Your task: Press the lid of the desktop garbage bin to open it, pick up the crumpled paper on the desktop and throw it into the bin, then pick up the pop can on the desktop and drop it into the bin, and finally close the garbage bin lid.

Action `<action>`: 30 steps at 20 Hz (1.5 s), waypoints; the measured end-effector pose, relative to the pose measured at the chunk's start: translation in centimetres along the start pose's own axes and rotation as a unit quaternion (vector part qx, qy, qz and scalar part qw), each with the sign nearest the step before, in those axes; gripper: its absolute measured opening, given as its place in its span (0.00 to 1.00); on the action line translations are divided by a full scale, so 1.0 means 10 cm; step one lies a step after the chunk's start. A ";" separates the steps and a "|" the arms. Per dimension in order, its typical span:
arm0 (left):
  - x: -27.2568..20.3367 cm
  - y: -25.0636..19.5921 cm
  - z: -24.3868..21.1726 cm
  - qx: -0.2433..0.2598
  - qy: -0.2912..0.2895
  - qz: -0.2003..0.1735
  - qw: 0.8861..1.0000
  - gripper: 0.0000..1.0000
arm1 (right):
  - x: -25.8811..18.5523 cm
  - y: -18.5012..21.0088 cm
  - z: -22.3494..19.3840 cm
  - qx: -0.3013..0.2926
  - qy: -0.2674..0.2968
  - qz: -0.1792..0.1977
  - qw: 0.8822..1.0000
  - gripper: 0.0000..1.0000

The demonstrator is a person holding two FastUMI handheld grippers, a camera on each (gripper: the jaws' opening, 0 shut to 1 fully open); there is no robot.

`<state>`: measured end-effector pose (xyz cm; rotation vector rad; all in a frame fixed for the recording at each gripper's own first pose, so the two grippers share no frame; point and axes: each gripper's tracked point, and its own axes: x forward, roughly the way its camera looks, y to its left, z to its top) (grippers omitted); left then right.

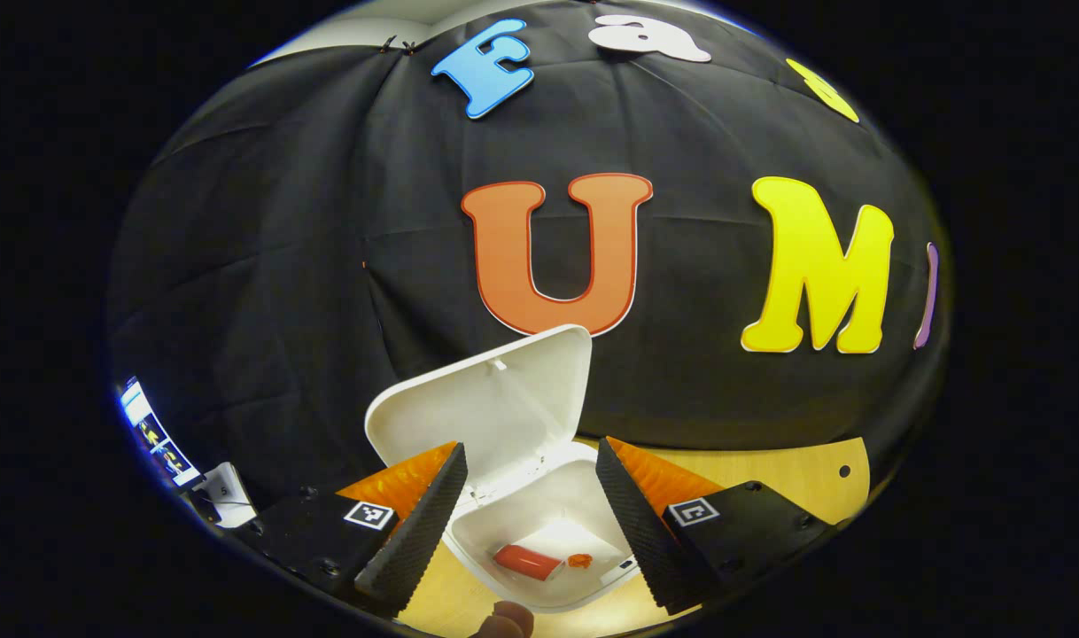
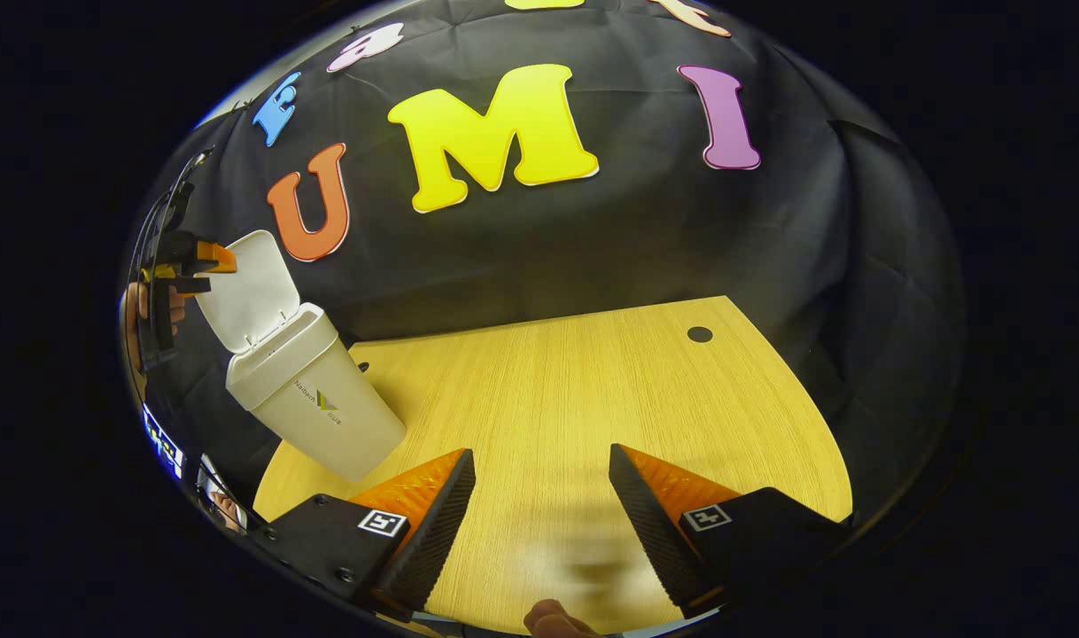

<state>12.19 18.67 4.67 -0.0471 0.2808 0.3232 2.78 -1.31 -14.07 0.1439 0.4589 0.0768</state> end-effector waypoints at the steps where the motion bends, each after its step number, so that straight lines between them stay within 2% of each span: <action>1: -0.01 0.03 0.06 -0.002 0.001 0.005 1.000 0.96 | 0.00 -0.02 0.01 -0.003 -0.002 -0.002 1.000 0.93; 2: -0.01 0.05 0.16 0.000 -0.008 0.007 1.000 0.96 | -0.01 -0.03 0.04 -0.006 -0.006 -0.002 1.000 0.97; 4: 0.02 0.12 0.34 -0.006 -0.015 0.013 1.000 0.96 | 0.00 -0.05 0.10 -0.008 -0.012 -0.003 1.000 0.97; 5: 0.04 0.16 0.40 -0.017 -0.013 0.014 1.000 0.95 | 0.01 -0.06 0.12 -0.004 -0.012 -0.003 1.000 0.93; 9: 0.22 0.33 0.63 -0.031 -0.017 0.036 0.999 0.96 | 0.07 -0.09 0.12 0.006 -0.010 -0.005 1.000 0.97; 10: 0.28 0.38 0.62 -0.030 -0.010 0.043 0.999 0.96 | 0.08 -0.09 0.10 0.007 -0.007 -0.005 1.000 0.93; 12: 0.41 0.43 0.58 -0.032 0.005 0.050 0.998 0.96 | 0.12 -0.08 0.09 0.007 -0.003 -0.005 1.000 0.97; 18: 0.53 0.40 0.50 -0.044 0.019 0.051 0.998 0.96 | 0.20 -0.08 0.05 0.005 0.007 -0.004 1.000 0.97; 23: 0.46 0.32 0.48 -0.073 0.027 0.039 0.996 0.98 | 0.23 -0.14 0.02 0.010 0.011 -0.007 1.000 0.97; 25: 0.29 0.22 0.39 -0.082 0.026 0.034 0.996 0.97 | 0.22 -0.15 0.00 0.010 0.012 -0.006 1.000 0.97; 30: 0.11 0.05 0.21 -0.067 0.016 0.033 0.997 0.97 | 0.18 -0.18 -0.07 -0.003 0.016 -0.003 1.000 0.97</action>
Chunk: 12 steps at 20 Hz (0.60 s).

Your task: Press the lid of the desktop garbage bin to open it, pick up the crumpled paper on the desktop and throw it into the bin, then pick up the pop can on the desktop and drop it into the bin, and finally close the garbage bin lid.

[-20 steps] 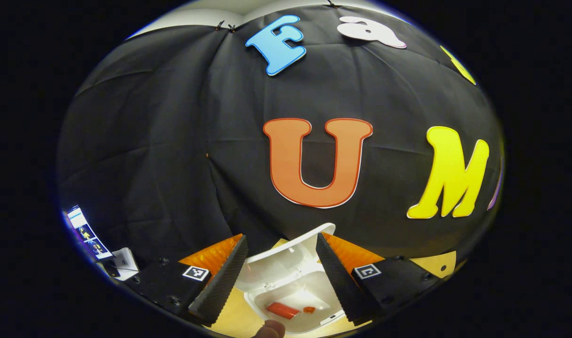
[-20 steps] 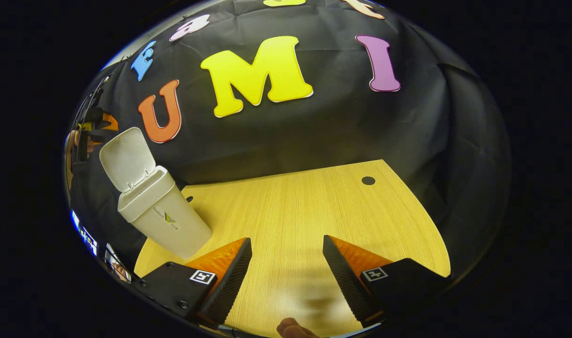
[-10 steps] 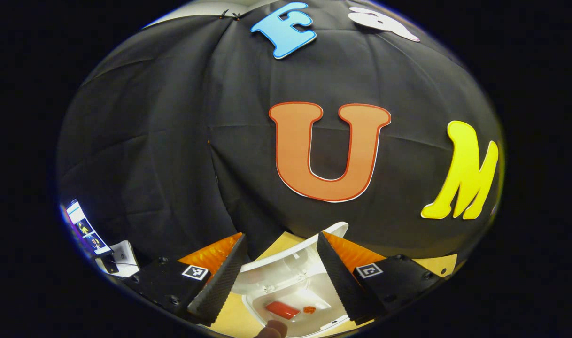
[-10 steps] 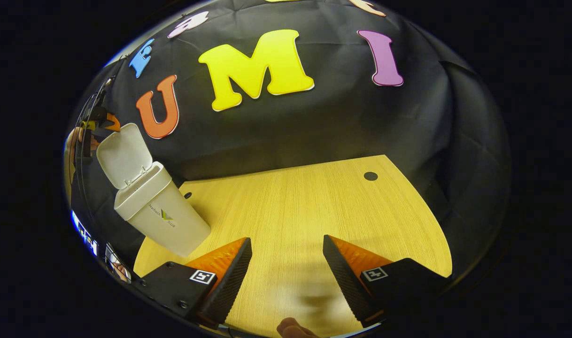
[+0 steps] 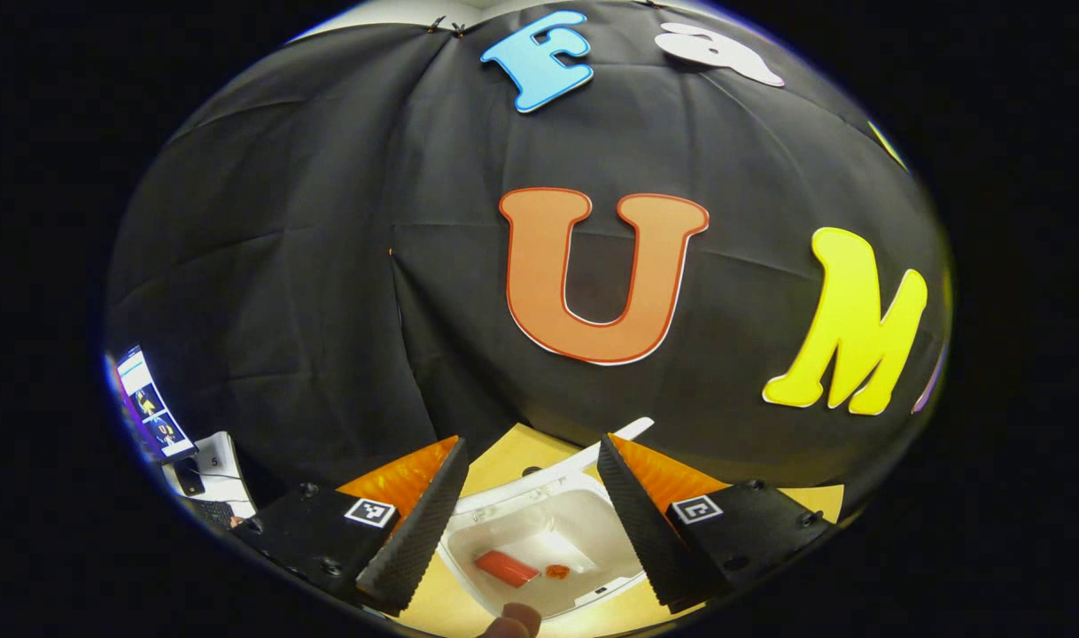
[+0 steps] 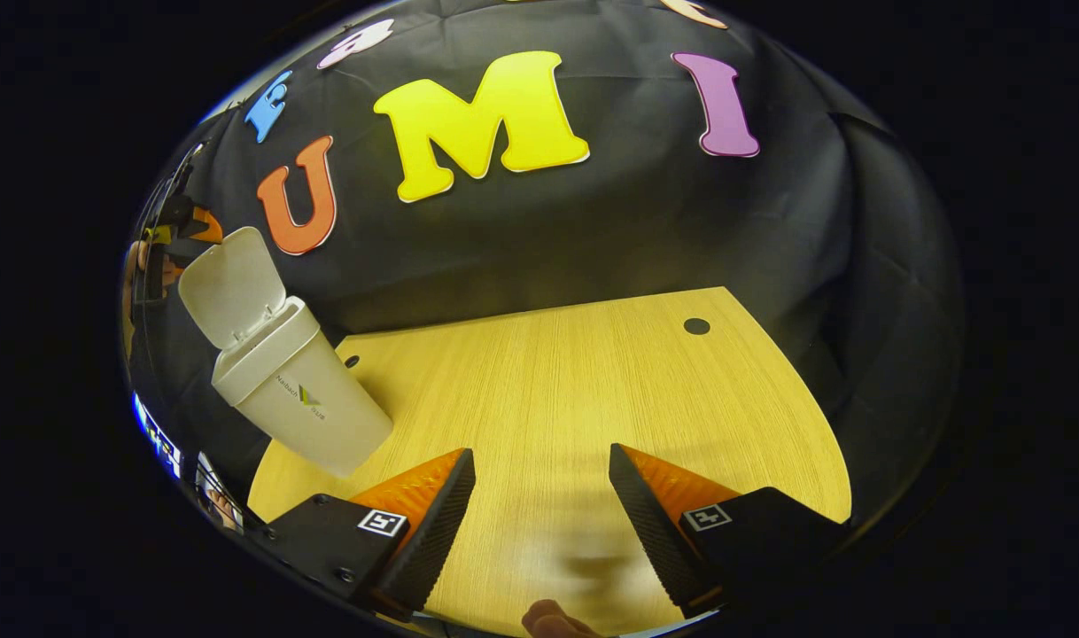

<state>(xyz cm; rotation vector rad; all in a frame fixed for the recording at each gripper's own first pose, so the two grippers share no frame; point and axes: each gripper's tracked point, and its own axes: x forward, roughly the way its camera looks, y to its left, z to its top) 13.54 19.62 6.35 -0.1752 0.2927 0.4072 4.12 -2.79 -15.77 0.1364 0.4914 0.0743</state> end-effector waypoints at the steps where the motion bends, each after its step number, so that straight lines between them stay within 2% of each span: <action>1: -0.03 -0.03 -0.03 0.004 -0.007 0.001 1.000 0.97 | -0.01 -0.02 -0.02 -0.003 0.001 0.000 1.000 0.97; 12: -0.27 -0.35 -0.65 0.003 0.008 0.000 1.000 0.97 | -0.05 -0.23 -0.21 -0.018 0.019 0.005 1.000 0.97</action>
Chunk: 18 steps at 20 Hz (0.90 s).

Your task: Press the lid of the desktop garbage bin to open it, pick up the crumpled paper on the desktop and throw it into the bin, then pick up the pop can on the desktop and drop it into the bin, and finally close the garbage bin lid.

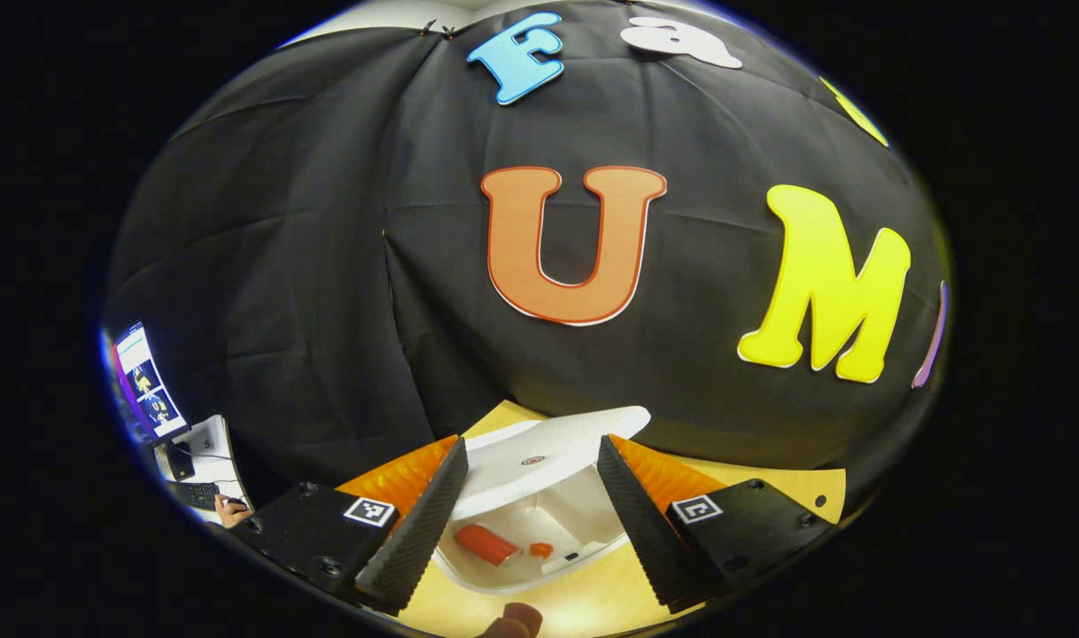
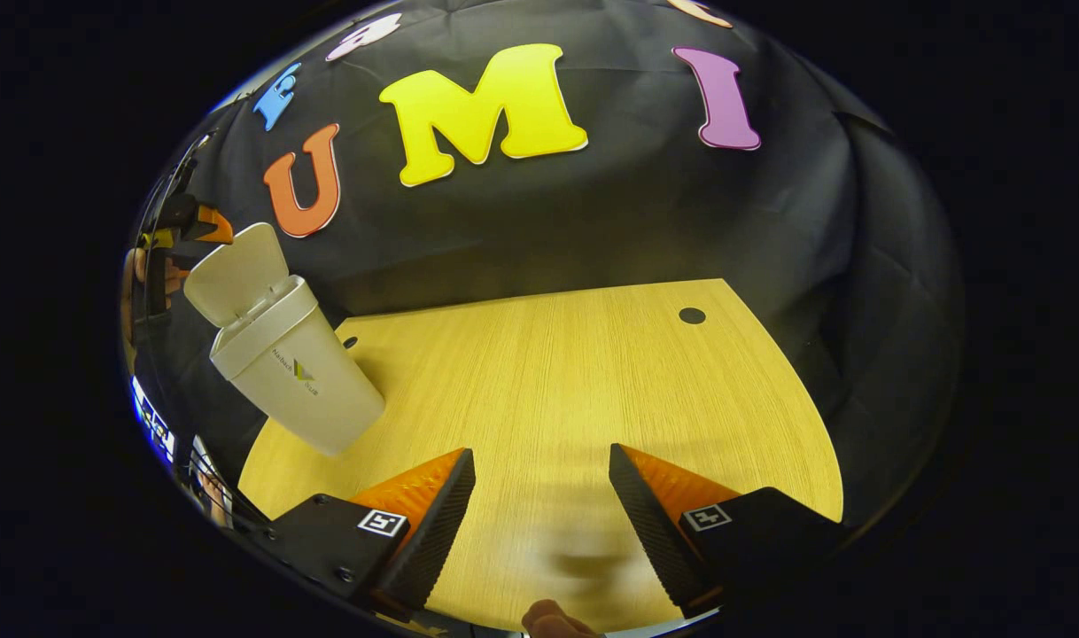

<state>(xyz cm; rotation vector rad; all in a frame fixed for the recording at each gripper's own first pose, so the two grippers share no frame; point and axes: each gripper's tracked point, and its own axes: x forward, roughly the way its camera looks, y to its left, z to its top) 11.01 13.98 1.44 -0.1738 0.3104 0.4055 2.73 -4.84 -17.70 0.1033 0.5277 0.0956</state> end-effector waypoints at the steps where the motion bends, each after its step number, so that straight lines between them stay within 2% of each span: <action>1: 0.00 -0.03 -0.06 0.003 -0.004 0.002 1.000 0.98 | 0.01 -0.03 -0.02 -0.004 0.003 0.002 1.000 0.97; 5: 0.02 -0.17 -0.41 -0.003 0.015 0.001 1.000 1.00 | 0.02 -0.14 -0.06 -0.017 0.011 0.006 1.000 0.97; 6: 0.02 -0.20 -0.47 -0.001 0.019 0.005 1.000 1.00 | 0.03 -0.18 -0.08 -0.017 0.014 0.007 1.000 0.93; 7: 0.03 -0.22 -0.51 0.006 0.017 0.010 1.000 1.00 | 0.03 -0.21 -0.09 -0.017 0.016 0.008 1.000 0.97; 9: 0.07 -0.22 -0.59 0.010 0.021 0.017 1.000 1.00 | 0.06 -0.27 -0.10 -0.020 0.020 0.007 1.000 0.97; 13: 0.16 -0.27 -0.86 -0.026 0.055 0.020 0.998 1.00 | 0.10 -0.34 -0.14 -0.026 0.032 0.007 0.999 0.93; 14: 0.19 -0.27 -0.87 -0.032 0.057 0.021 0.998 1.00 | 0.11 -0.34 -0.14 -0.029 0.033 0.007 0.999 0.97; 18: 0.28 -0.27 -0.80 -0.027 0.041 0.026 0.998 1.00 | 0.13 -0.31 -0.14 -0.039 0.038 0.009 0.998 0.97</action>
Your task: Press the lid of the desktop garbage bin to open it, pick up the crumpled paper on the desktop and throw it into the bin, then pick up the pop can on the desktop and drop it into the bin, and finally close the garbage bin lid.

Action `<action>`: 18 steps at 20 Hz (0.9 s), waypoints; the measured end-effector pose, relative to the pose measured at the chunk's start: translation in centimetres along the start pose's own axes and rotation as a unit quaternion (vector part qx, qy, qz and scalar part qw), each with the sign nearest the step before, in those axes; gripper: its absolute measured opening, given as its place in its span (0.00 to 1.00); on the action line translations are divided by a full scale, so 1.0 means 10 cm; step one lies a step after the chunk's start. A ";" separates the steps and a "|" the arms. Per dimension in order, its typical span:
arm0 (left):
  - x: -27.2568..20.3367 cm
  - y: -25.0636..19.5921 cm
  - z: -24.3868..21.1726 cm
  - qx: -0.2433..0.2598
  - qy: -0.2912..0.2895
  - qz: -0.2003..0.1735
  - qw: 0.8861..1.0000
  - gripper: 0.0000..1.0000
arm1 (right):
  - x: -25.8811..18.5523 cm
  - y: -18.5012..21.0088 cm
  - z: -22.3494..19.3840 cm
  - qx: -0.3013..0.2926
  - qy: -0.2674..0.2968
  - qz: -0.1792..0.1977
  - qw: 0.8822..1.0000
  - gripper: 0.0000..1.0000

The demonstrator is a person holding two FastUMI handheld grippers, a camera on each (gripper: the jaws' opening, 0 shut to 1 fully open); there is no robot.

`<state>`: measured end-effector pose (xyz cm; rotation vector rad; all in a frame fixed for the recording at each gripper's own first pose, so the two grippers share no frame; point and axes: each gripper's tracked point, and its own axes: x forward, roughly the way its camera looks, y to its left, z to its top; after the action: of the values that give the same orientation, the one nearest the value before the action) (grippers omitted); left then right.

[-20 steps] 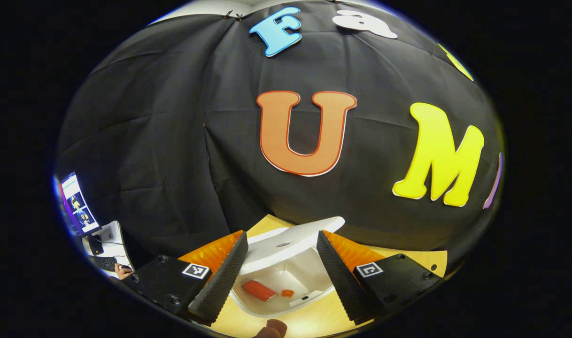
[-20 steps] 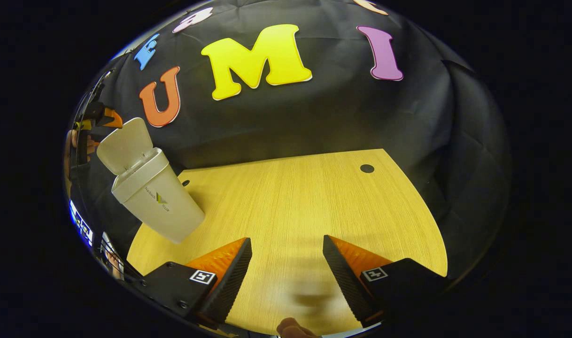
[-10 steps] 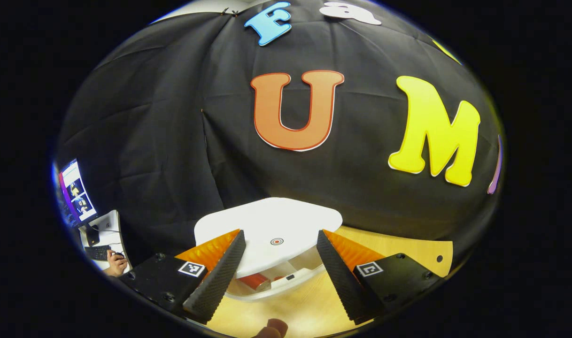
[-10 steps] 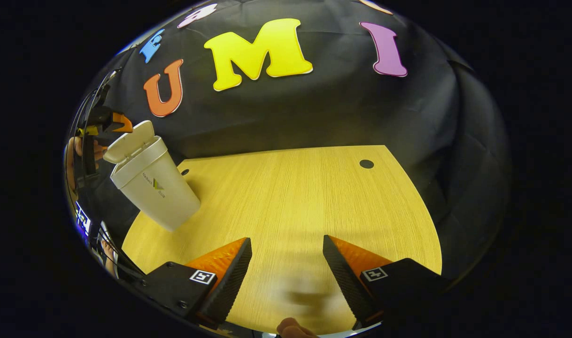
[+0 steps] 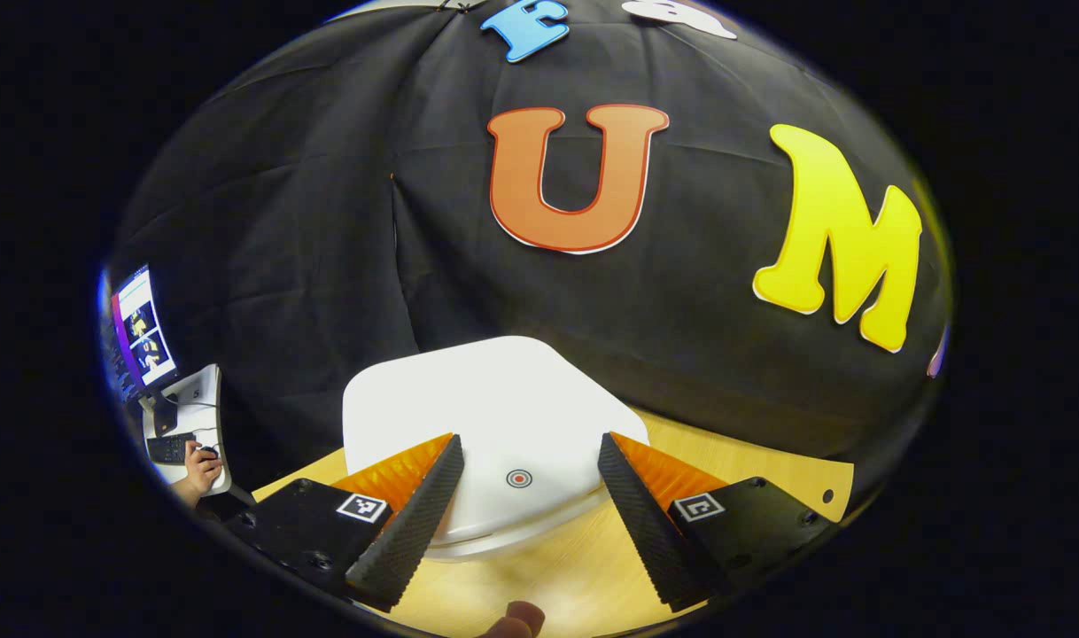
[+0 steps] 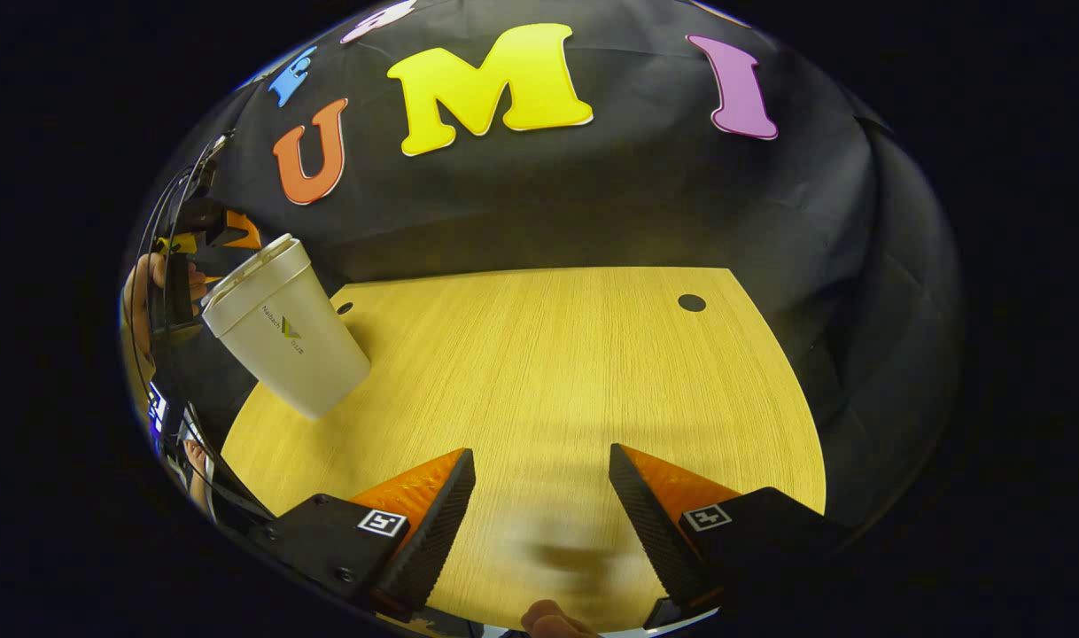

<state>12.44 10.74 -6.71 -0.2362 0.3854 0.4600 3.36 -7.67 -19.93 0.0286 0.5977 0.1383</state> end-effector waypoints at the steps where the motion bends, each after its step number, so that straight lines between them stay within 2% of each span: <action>1: 0.02 -0.01 -0.01 -0.001 0.002 0.002 1.000 1.00 | 0.00 0.01 0.00 0.000 0.001 0.000 1.000 0.97; 3: 0.07 0.00 -0.06 -0.005 0.008 0.004 1.000 1.00 | 0.01 0.04 0.01 -0.001 0.003 -0.001 1.000 0.97; 4: 0.09 0.00 -0.08 -0.006 0.012 0.006 1.000 1.00 | 0.03 0.06 0.01 -0.002 0.004 -0.001 1.000 0.93; 5: 0.10 0.01 -0.08 -0.002 0.013 0.010 1.000 1.00 | 0.03 0.08 0.01 -0.005 0.006 -0.001 1.000 0.97; 7: 0.13 0.01 -0.09 0.005 0.013 0.019 1.000 1.00 | 0.04 0.12 -0.01 -0.010 0.010 -0.001 1.000 0.97; 8: 0.13 0.01 -0.09 0.010 0.013 0.026 1.000 1.00 | 0.04 0.13 -0.02 -0.011 0.013 0.000 1.000 0.93; 9: 0.15 0.00 -0.10 0.015 0.014 0.032 0.999 1.00 | 0.06 0.16 -0.02 -0.012 0.016 0.002 1.000 0.97; 11: 0.15 0.01 -0.14 0.001 0.013 0.041 0.999 1.00 | 0.07 0.18 -0.03 -0.017 0.020 0.003 1.000 0.97; 12: 0.15 0.00 -0.13 0.002 0.014 0.045 0.999 1.00 | 0.09 0.20 -0.02 -0.017 0.020 0.006 1.000 0.93; 13: 0.16 0.01 -0.13 -0.001 0.015 0.050 0.999 1.00 | 0.10 0.20 -0.02 -0.018 0.021 0.006 1.000 0.97; 16: 0.16 0.02 -0.17 -0.004 0.011 0.070 0.997 1.00 | 0.17 0.18 -0.07 -0.008 0.032 0.010 0.999 0.97; 17: 0.18 0.00 -0.19 -0.015 0.007 0.074 0.997 1.00 | 0.18 0.17 -0.09 -0.003 0.037 0.013 0.999 0.93; 18: 0.19 0.02 -0.22 -0.022 0.006 0.079 0.997 1.00 | 0.20 0.17 -0.09 0.000 0.038 0.016 0.999 0.97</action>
<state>13.21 11.00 -9.55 -0.2533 0.4078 0.6228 4.30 -5.74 -21.66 0.0326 0.6737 0.1711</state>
